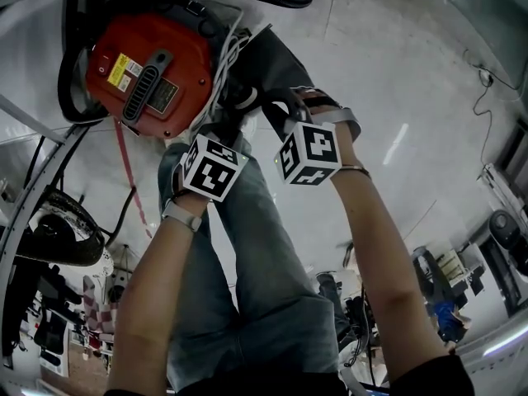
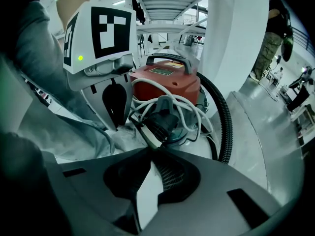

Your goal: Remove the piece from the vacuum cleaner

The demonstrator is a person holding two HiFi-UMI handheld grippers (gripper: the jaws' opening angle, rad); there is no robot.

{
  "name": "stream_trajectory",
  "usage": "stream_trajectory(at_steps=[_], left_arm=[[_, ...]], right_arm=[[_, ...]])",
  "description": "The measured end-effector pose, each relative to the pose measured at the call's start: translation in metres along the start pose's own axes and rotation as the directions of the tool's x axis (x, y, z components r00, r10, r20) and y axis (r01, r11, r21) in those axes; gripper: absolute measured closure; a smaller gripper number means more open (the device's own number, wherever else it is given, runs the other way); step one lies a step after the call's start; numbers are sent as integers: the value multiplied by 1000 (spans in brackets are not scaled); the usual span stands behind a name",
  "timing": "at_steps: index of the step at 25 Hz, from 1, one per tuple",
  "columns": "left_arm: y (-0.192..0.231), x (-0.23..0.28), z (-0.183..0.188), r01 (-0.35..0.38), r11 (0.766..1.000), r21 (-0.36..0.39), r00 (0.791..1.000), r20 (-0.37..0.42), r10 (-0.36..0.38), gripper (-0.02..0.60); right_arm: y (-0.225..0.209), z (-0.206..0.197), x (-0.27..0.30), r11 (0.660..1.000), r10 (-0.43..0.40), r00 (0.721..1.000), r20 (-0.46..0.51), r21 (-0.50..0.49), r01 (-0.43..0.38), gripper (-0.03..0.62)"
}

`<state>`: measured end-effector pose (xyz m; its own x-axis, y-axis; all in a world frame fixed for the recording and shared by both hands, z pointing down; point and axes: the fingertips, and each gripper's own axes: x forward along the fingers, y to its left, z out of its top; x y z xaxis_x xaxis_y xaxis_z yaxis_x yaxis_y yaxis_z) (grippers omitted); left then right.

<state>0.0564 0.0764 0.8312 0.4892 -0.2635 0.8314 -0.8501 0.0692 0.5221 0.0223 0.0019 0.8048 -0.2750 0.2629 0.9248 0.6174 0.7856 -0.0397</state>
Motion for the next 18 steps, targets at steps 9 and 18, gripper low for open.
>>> stream_trajectory(at_steps=[9, 18], left_arm=[[-13, 5, 4, 47, 998, -30, 999, 21, -46, 540], [-22, 8, 6, 62, 996, -58, 997, 40, -60, 541]], right_arm=[[-9, 3, 4, 995, 37, 998, -50, -87, -42, 523], [-11, 1, 3, 995, 66, 997, -40, -78, -69, 522]])
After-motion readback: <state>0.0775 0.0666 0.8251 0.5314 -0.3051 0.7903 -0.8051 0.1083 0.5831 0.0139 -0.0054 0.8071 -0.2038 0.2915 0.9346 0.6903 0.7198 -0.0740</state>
